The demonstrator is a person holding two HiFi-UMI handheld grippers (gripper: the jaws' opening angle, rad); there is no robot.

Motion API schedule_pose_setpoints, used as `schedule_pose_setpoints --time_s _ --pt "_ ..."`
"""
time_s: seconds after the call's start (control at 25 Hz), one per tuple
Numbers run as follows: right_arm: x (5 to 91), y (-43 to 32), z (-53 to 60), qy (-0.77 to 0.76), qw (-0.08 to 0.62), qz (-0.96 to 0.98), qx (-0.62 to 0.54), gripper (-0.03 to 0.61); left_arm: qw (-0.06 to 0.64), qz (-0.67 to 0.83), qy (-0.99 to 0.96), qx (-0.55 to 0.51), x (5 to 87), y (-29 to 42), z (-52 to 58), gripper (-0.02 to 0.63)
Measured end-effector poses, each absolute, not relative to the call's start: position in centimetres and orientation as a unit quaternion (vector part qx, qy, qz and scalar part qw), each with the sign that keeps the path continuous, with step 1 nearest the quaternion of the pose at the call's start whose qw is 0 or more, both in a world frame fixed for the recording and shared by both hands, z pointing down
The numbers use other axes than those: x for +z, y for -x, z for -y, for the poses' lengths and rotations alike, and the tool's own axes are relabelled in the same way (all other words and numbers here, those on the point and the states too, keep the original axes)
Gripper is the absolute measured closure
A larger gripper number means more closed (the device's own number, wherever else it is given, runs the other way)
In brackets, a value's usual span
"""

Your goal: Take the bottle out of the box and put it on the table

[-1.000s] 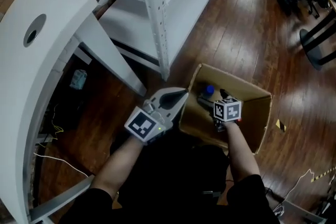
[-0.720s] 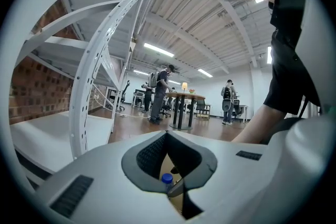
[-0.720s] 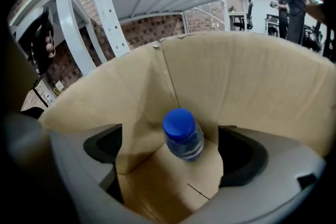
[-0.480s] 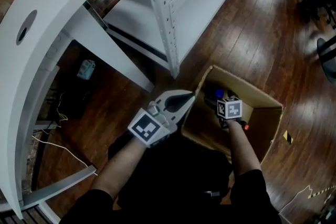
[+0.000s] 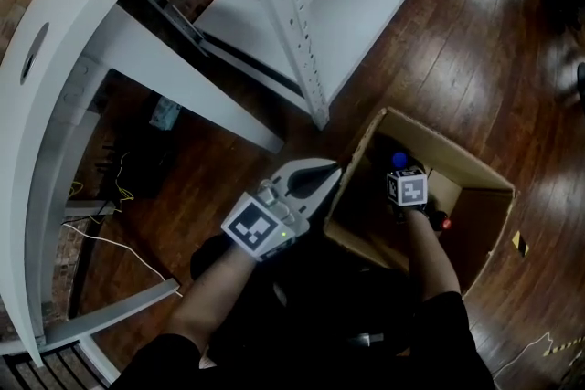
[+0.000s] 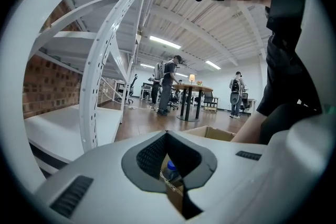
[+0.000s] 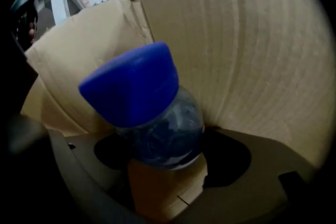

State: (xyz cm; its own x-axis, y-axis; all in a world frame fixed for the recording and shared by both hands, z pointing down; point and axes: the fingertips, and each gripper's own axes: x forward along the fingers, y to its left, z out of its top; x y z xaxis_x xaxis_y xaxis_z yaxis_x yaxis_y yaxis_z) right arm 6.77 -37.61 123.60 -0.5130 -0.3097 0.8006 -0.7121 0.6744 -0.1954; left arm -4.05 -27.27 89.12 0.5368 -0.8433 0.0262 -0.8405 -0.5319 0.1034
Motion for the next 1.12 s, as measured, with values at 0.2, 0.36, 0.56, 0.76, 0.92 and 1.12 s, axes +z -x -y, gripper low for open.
schedule_pose_setpoints --time_s 0.2,0.36,0.56,0.76,0.92,1.12 --pt "124.0 -7.2 38.1 -0.317 0.391 0.83 0.24 0.193 0.057 0.483 -0.874 -0.006 89.8 4.1 27.0 0.617" --pt "123.3 -6.5 36.5 -0.271 0.398 0.847 0.226 0.196 0.061 0.486 -0.872 -0.012 89.8 4.4 26.8 0.617" --pt "119.5 -6.7 36.5 -0.274 0.382 0.858 0.208 0.196 0.06 0.481 -0.875 -0.025 89.3 4.5 27.0 0.617" --pt "113.6 -8.1 36.1 -0.291 0.357 0.866 0.195 0.196 0.057 0.469 -0.88 -0.04 87.5 4.4 27.4 0.617" --pt "105.8 -9.5 34.7 -0.325 0.325 0.864 0.206 0.196 0.074 0.451 -0.889 -0.042 82.2 3.1 27.2 0.617" --pt "92.9 -11.4 31.6 -0.345 0.309 0.86 0.213 0.196 0.074 0.453 -0.888 -0.041 70.9 1.9 26.2 0.617"
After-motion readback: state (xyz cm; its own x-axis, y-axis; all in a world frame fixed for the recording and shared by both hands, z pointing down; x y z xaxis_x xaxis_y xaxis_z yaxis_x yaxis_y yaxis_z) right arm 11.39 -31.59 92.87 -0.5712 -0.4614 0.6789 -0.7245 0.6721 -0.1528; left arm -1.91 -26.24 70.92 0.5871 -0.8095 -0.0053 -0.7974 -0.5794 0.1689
